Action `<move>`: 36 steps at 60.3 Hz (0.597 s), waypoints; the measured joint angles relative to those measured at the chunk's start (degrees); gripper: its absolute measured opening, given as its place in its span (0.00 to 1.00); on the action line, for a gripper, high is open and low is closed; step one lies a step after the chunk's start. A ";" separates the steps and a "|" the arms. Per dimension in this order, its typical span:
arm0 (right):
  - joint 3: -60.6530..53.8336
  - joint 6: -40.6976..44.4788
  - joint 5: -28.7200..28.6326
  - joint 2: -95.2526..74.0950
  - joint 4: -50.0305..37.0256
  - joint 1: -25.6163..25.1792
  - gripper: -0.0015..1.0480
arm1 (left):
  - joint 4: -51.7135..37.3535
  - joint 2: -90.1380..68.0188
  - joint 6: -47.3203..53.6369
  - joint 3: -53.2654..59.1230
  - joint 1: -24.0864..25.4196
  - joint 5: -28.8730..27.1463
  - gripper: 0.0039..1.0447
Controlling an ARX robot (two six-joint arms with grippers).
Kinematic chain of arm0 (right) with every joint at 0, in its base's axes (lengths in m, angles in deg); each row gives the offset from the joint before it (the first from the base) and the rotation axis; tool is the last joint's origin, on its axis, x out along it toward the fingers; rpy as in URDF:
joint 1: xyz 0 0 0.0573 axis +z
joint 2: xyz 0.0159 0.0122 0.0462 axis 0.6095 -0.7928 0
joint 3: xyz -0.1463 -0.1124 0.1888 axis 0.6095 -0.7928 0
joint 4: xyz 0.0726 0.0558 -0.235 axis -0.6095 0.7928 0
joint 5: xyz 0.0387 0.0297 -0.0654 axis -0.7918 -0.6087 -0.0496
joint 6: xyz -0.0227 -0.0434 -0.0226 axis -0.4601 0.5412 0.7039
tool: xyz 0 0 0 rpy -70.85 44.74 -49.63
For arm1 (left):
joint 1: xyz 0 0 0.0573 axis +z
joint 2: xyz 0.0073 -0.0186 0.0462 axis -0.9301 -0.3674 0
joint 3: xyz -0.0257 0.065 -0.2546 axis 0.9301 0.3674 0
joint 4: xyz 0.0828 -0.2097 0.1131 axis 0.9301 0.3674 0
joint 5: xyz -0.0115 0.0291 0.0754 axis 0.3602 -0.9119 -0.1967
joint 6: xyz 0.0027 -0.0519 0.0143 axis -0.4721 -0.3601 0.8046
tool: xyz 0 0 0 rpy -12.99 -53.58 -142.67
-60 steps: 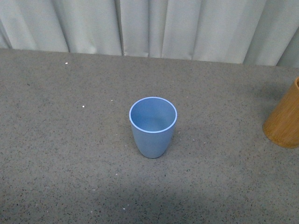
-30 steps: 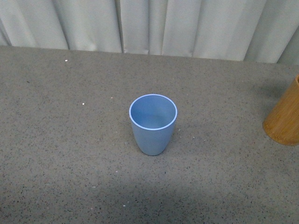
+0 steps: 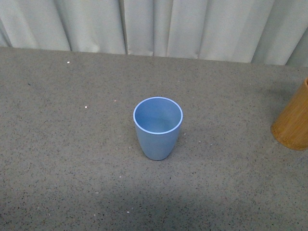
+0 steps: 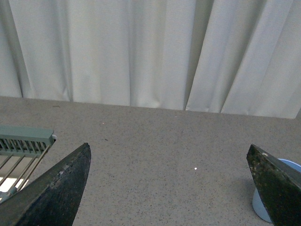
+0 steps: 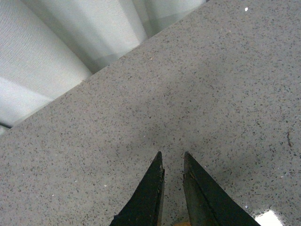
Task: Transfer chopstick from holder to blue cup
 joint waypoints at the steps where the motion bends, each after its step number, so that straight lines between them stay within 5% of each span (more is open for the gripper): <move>1: -0.07 0.04 0.00 0.07 -0.04 0.00 0.12 | 0.00 0.00 0.00 0.00 0.00 0.00 0.94; 36: -4.76 6.36 3.41 17.51 1.22 -1.55 0.12 | 0.00 0.00 0.00 0.00 0.00 0.00 0.94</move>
